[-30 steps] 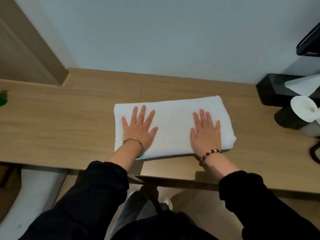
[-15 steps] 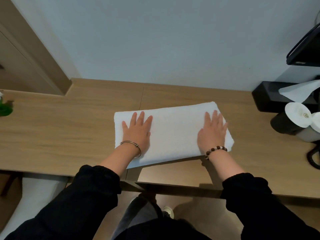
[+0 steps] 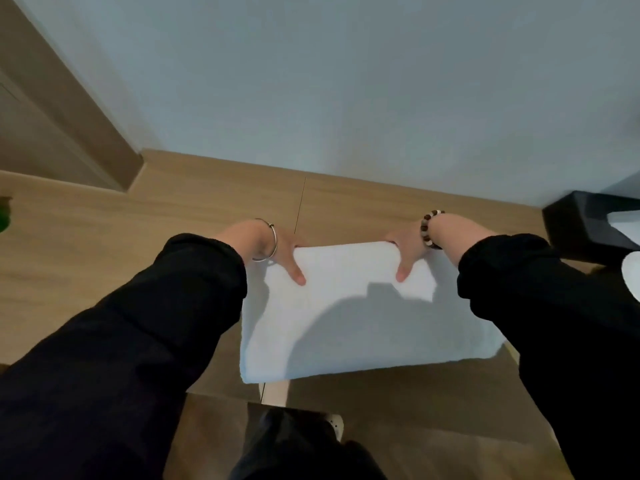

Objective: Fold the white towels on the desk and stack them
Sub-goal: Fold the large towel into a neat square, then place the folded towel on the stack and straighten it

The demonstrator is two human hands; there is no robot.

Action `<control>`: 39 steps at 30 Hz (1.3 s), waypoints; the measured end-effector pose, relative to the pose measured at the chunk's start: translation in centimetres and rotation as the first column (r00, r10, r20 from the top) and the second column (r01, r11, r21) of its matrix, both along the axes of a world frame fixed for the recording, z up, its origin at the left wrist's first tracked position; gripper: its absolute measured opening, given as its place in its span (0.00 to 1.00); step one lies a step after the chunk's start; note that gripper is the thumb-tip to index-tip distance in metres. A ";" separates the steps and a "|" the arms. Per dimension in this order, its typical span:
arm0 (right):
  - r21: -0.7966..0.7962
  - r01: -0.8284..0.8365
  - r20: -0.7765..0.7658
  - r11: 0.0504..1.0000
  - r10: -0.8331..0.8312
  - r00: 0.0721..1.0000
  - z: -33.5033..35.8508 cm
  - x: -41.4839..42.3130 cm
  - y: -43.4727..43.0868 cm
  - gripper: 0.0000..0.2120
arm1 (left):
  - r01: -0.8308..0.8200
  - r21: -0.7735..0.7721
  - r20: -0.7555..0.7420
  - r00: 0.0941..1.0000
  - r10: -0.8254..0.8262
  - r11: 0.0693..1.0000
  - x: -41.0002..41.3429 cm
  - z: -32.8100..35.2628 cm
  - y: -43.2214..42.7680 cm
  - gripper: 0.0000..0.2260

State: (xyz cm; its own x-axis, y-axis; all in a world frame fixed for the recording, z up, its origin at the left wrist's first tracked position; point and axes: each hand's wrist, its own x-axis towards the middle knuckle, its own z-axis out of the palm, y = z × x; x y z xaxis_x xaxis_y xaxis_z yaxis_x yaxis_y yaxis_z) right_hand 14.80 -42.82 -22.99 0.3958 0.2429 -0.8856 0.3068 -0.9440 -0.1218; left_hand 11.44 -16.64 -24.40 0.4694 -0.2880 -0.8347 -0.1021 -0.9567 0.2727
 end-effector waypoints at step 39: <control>0.084 -0.992 0.381 0.098 0.916 0.123 5.3 -39.5 58.0 0.19 | -0.997 -0.007 0.514 0.060 0.856 0.074 -61.6 5.3 32.0 0.22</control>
State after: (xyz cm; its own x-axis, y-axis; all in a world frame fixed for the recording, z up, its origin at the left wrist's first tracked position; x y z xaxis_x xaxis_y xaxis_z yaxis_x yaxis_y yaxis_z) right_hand -24.69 15.14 -17.68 -0.2271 0.7305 -0.6440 0.9690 0.2356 -0.0744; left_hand -50.14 15.33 -19.12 0.3520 0.8078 -0.4727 0.9359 -0.2980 0.1877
